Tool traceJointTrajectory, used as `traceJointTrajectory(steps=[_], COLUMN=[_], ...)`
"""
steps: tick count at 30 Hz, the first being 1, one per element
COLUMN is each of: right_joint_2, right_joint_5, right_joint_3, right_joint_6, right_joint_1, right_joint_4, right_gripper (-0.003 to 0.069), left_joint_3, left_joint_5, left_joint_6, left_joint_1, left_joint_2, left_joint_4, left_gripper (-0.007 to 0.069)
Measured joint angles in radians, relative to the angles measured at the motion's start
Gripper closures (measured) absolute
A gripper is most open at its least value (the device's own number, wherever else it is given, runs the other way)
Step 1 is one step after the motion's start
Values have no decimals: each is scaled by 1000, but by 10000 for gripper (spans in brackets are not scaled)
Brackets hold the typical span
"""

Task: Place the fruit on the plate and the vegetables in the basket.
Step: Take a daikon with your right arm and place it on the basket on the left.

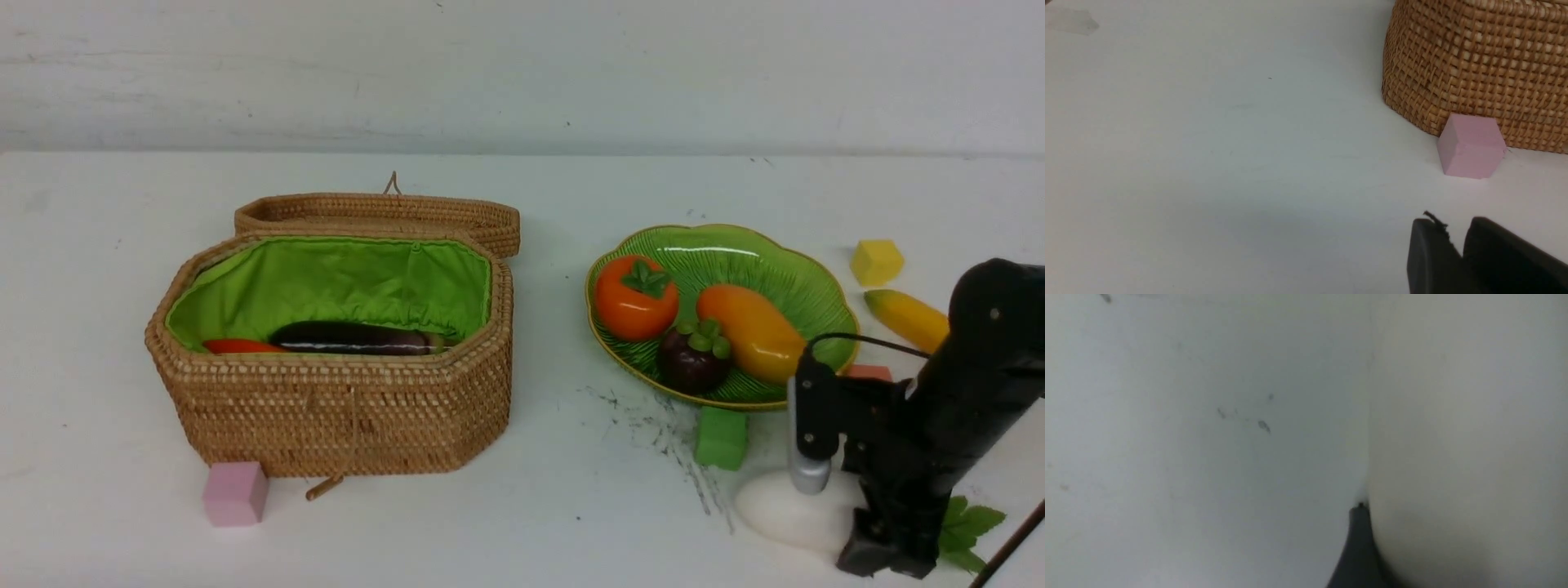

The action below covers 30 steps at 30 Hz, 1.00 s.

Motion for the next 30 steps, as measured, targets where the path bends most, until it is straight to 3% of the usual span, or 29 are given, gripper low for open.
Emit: traceJointTrajectory(steps=[10, 16, 21, 30], right_joint_2=[-216, -309, -229, 123], right_joint_5=[119, 179, 221, 181], right_joint_3=[-12, -256, -508, -833], right_joint_6=[64, 106, 152, 236], right_joint_1=[0, 21, 144, 376], right_joint_4=[-12, 214, 366, 409], right_gripper=[125, 125, 125, 125], left_joint_3=[0, 0, 0, 0], left_joint_5=[0, 0, 0, 0], left_joint_6=[0, 0, 0, 0], left_joint_1=[0, 0, 0, 0], left_joint_2=[0, 0, 0, 0], left_joint_4=[0, 0, 0, -1], left_gripper=[491, 489, 489, 480])
